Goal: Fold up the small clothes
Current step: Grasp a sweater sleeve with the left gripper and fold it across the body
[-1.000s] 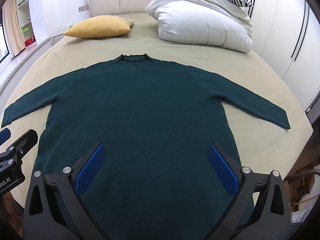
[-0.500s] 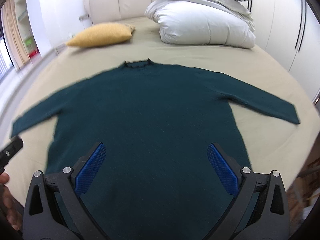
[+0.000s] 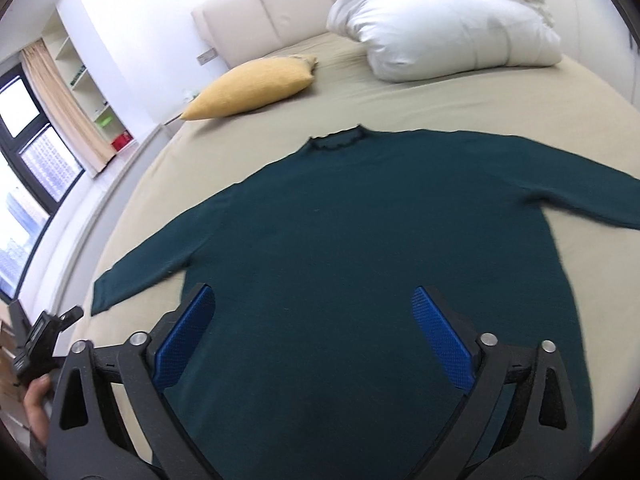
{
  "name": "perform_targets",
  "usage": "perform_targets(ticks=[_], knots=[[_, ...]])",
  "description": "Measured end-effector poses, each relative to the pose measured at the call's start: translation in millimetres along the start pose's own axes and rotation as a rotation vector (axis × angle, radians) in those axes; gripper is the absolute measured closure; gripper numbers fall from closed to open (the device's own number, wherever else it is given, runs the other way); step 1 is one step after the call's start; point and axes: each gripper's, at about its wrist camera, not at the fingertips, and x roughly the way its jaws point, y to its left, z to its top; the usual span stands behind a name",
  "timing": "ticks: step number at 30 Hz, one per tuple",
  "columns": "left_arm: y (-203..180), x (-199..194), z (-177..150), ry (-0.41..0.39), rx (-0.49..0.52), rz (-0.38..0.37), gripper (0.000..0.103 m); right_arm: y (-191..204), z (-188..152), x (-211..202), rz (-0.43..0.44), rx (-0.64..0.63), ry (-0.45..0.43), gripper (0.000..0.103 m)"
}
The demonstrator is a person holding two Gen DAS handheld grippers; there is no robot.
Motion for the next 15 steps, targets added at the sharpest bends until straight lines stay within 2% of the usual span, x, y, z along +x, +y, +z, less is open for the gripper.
perform_targets(ticks=[1, 3, 6, 8, 10, 13, 14, 15], knots=[[10.9, 5.4, 9.2, 0.004, -0.043, 0.004, 0.004, 1.8, 2.1, 4.8, 0.009, -0.003, 0.007, 0.011], [32.9, 16.1, 28.4, -0.007, -0.153, -0.049, 0.011, 5.8, 4.1, 14.2, 0.025, -0.008, 0.021, 0.021], [58.3, 26.3, 49.5, -0.049, -0.267, -0.040, 0.014, 11.2, 7.6, 29.9, 0.032, -0.018, 0.026, 0.031], [79.6, 33.6, 60.7, -0.082, -0.381, -0.063, 0.014, 12.6, 9.9, 43.0, 0.032, -0.028, 0.039, 0.033], [94.5, 37.8, 66.3, -0.107, -0.451, -0.070, 0.014, 11.8, 12.2, 55.2, 0.057, -0.017, 0.059, 0.033], [100.5, 42.7, 76.7, -0.135, -0.494, -0.070, 0.015, 7.8, 12.3, 72.9, 0.083, 0.016, 0.089, 0.033], [102.6, 43.3, 79.8, -0.144, -0.500, -0.071, 0.019, 6.6, 12.0, 78.6, 0.090, 0.029, 0.095, 0.033], [97.8, 47.1, 82.1, -0.143, -0.508, -0.067, 0.032, 5.3, 12.7, 83.7, 0.101, 0.041, 0.098, 0.033]])
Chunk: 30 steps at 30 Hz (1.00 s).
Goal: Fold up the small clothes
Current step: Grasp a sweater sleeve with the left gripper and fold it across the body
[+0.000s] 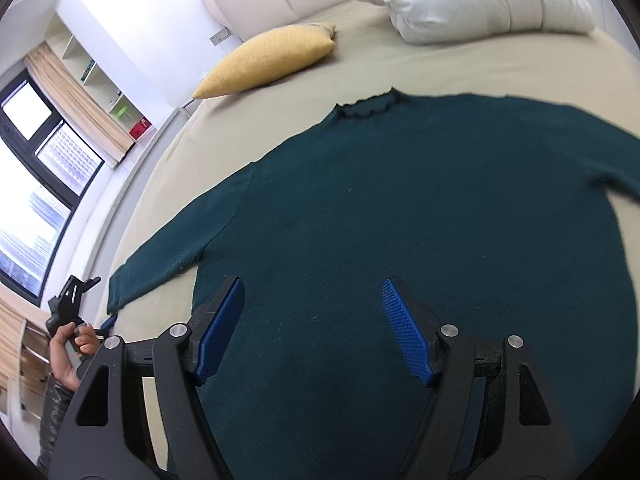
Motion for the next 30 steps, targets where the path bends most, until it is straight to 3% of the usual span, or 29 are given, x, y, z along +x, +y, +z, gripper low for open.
perform_targets(ticks=[1, 3, 6, 10, 13, 17, 20, 22, 24, 25, 26, 28, 29, 30], knots=[[-2.3, 5.2, 1.4, 0.010, -0.008, 0.009, 0.039, -1.2, -0.7, 2.3, 0.008, 0.006, 0.000, 0.033], [-1.5, 12.1, 6.8, 0.034, -0.020, 0.020, 0.070, -0.3, -2.7, 5.8, 0.011, -0.001, -0.002, 0.040], [-12.3, 8.0, 9.2, 0.030, 0.022, 0.021, 0.091, 0.0, -2.6, 11.6, 0.007, -0.030, 0.007, 0.056], [-65.8, 5.7, -14.6, 0.036, 0.218, -0.012, 0.095, -12.0, 1.5, 15.3, -0.004, -0.029, 0.004, 0.070], [-126.6, 18.5, -58.2, 0.100, 0.423, -0.056, 0.095, -27.2, 3.5, 8.7, -0.007, 0.009, -0.017, 0.075], [-195.3, 48.6, -157.7, 0.219, 0.675, -0.116, 0.095, -51.2, 9.1, 3.4, -0.010, 0.053, -0.044, 0.076], [-213.3, 76.5, -247.5, 0.340, 0.781, -0.165, 0.095, -72.9, 11.3, 1.0, -0.016, 0.095, -0.051, 0.076], [-208.1, 92.9, -292.9, 0.405, 0.825, -0.154, 0.088, -86.7, 11.9, -0.8, -0.012, 0.115, -0.052, 0.076], [-198.7, 112.6, -330.4, 0.476, 0.855, -0.112, 0.067, -100.6, 13.0, -0.1, -0.007, 0.135, -0.038, 0.073], [-191.6, 117.0, -341.9, 0.501, 0.855, -0.094, 0.064, -107.1, 13.2, -0.5, -0.008, 0.142, -0.024, 0.073], [-187.6, 112.5, -348.8, 0.489, 0.860, -0.102, 0.060, -112.7, 14.3, 1.7, -0.007, 0.146, -0.006, 0.072], [-181.2, 96.1, -351.7, 0.463, 0.882, -0.122, 0.037, -120.0, 17.6, 7.2, -0.004, 0.150, 0.015, 0.067], [-179.0, 85.5, -348.6, 0.451, 0.890, -0.125, 0.018, -121.7, 20.0, 10.9, 0.004, 0.149, 0.015, 0.048], [-172.6, 73.1, -339.6, 0.432, 0.896, -0.132, 0.007, -121.9, 23.3, 15.1, 0.019, 0.153, 0.010, 0.033]])
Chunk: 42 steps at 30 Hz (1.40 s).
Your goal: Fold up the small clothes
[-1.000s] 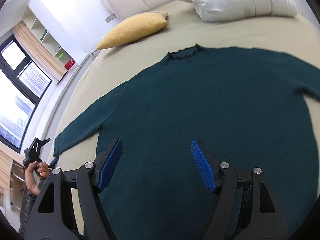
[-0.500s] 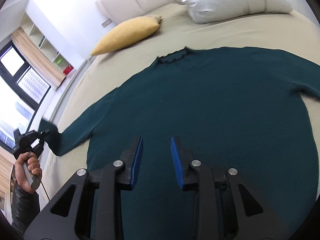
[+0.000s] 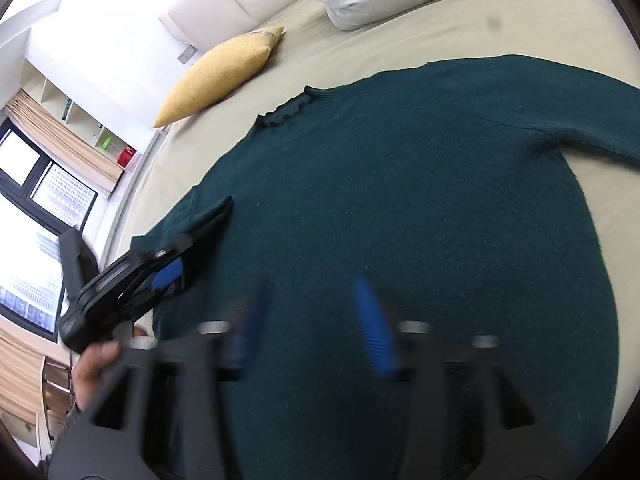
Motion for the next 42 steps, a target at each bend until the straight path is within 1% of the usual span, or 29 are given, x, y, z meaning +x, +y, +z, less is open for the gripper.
perform_targets(ticks=[1, 3, 4, 5, 6, 7, 8, 9, 11, 14, 15, 16, 17, 18, 20, 21, 23, 25, 28, 32, 36, 38, 39, 40, 42], knots=[[1.5, -11.6, -0.8, -0.023, 0.014, 0.002, 0.005, 1.3, 3.8, 5.6, 0.026, 0.008, -0.003, 0.031], [4.6, -34.2, -5.3, -0.045, 0.058, -0.041, 0.005, 12.2, 11.8, 23.0, 0.090, 0.006, 0.020, 0.031], [3.4, -37.7, 2.1, -0.051, 0.059, -0.053, 0.005, 20.0, 13.9, 30.0, 0.105, -0.004, 0.032, 0.031], [10.5, -48.3, 0.6, -0.066, 0.047, -0.053, 0.006, 30.5, 17.4, 39.3, 0.126, -0.021, 0.044, 0.031], [18.9, -56.4, 0.4, -0.080, 0.026, -0.049, 0.010, 39.7, 21.0, 48.3, 0.148, -0.038, 0.054, 0.031], [26.1, -61.1, 4.3, -0.089, 0.006, -0.045, 0.014, 49.0, 23.9, 57.3, 0.163, -0.053, 0.066, 0.034], [36.9, -67.0, 8.2, -0.095, -0.017, -0.037, 0.021, 58.0, 28.7, 69.1, 0.162, -0.060, 0.079, 0.037], [45.4, -72.0, 10.4, -0.101, -0.031, -0.031, 0.023, 66.7, 34.8, 83.4, 0.169, -0.059, 0.099, 0.043], [62.6, -79.6, 16.7, -0.121, -0.060, -0.013, 0.023, 80.8, 43.4, 106.0, 0.181, -0.058, 0.134, 0.054], [84.1, -90.7, 23.3, -0.151, -0.100, 0.004, 0.023, 108.8, 51.4, 146.0, 0.139, -0.101, 0.180, 0.062], [90.5, -93.1, 25.4, -0.159, -0.117, 0.008, 0.023, 116.6, 53.8, 159.7, 0.115, -0.124, 0.199, 0.067], [98.2, -95.9, 26.8, -0.164, -0.134, 0.011, 0.023, 123.6, 54.1, 173.2, 0.084, -0.146, 0.221, 0.068], [102.5, -97.2, 28.1, -0.166, -0.143, 0.013, 0.024, 128.0, 50.4, 180.4, 0.063, -0.166, 0.233, 0.073], [105.9, -96.0, 29.7, -0.167, -0.147, 0.022, 0.025, 133.0, 48.9, 186.4, 0.044, -0.189, 0.234, 0.082], [110.6, -96.2, 30.7, -0.167, -0.149, 0.031, 0.026, 139.9, 50.5, 196.2, -0.001, -0.229, 0.219, 0.091], [112.1, -96.1, 31.0, -0.169, -0.149, 0.034, 0.026, 142.1, 51.8, 196.9, -0.002, -0.236, 0.215, 0.096], [112.3, -95.2, 34.3, -0.175, -0.148, 0.042, 0.026, 144.1, 56.9, 192.8, -0.013, -0.257, 0.189, 0.099], [113.4, -95.0, 37.5, -0.184, -0.144, 0.042, 0.026, 144.0, 64.1, 181.6, -0.007, -0.268, 0.156, 0.100], [107.8, -88.8, 47.0, -0.192, -0.122, 0.059, 0.026, 132.3, 79.3, 150.8, -0.002, -0.257, 0.083, 0.100], [100.6, -63.5, 67.7, -0.150, -0.081, 0.102, 0.026, 90.1, 106.1, 119.5, -0.049, -0.221, 0.013, 0.100], [98.6, -30.8, 83.8, -0.103, -0.066, 0.147, 0.026, 41.5, 121.4, 104.0, -0.098, -0.149, -0.012, 0.100], [95.4, -12.7, 89.3, -0.072, -0.049, 0.182, 0.026, 23.9, 123.6, 100.5, -0.108, -0.133, -0.016, 0.100], [93.3, -3.8, 91.6, -0.053, -0.042, 0.177, 0.029, 12.5, 118.4, 93.5, -0.110, -0.131, -0.018, 0.100], [90.7, 2.4, 92.6, -0.038, -0.033, 0.176, 0.030, 9.0, 117.8, 93.6, -0.119, -0.134, -0.019, 0.100], [83.8, 16.7, 93.7, -0.006, 0.005, 0.208, 0.034, 3.8, 115.8, 93.3, -0.131, -0.142, -0.024, 0.100]])
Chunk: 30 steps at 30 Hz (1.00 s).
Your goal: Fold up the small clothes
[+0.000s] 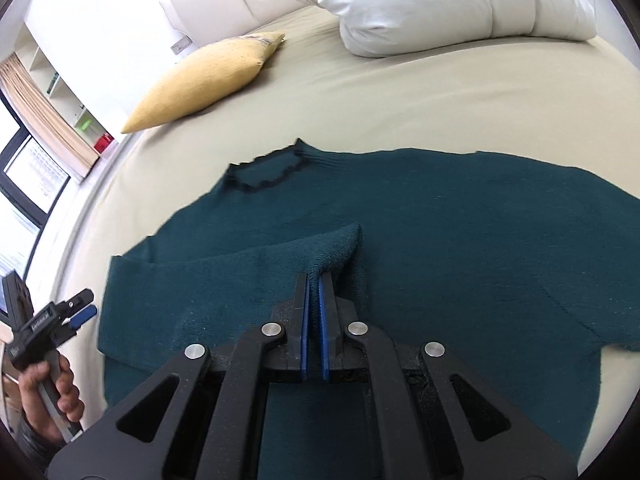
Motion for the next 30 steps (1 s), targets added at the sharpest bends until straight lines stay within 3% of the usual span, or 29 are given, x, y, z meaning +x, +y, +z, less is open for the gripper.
perform_targets(ticks=[7, 11, 15, 21, 26, 30], knots=[[-14.7, 21.3, 24.8, 0.010, 0.052, 0.056, 0.038, -1.8, -6.7, 3.8, 0.000, -0.022, -0.014, 0.100], [-20.9, 35.8, 28.0, 0.020, 0.089, 0.092, 0.076, 0.1, -9.6, -4.1, -0.019, -0.036, -0.029, 0.100], [-22.2, 39.2, 26.6, 0.002, 0.097, 0.110, 0.086, 2.7, -8.7, -6.7, -0.059, -0.060, -0.059, 0.100], [-21.2, 41.0, 23.4, -0.024, 0.117, 0.119, 0.092, 6.0, -8.8, -17.9, -0.074, -0.077, -0.106, 0.100], [-20.5, 45.5, 20.8, -0.038, 0.123, 0.128, 0.092, -11.8, -8.2, 18.1, -0.117, -0.035, 0.010, 0.101], [-19.8, 42.2, 23.1, -0.038, 0.119, 0.123, 0.089, -10.0, -8.1, 17.7, -0.112, -0.023, 0.018, 0.101]])
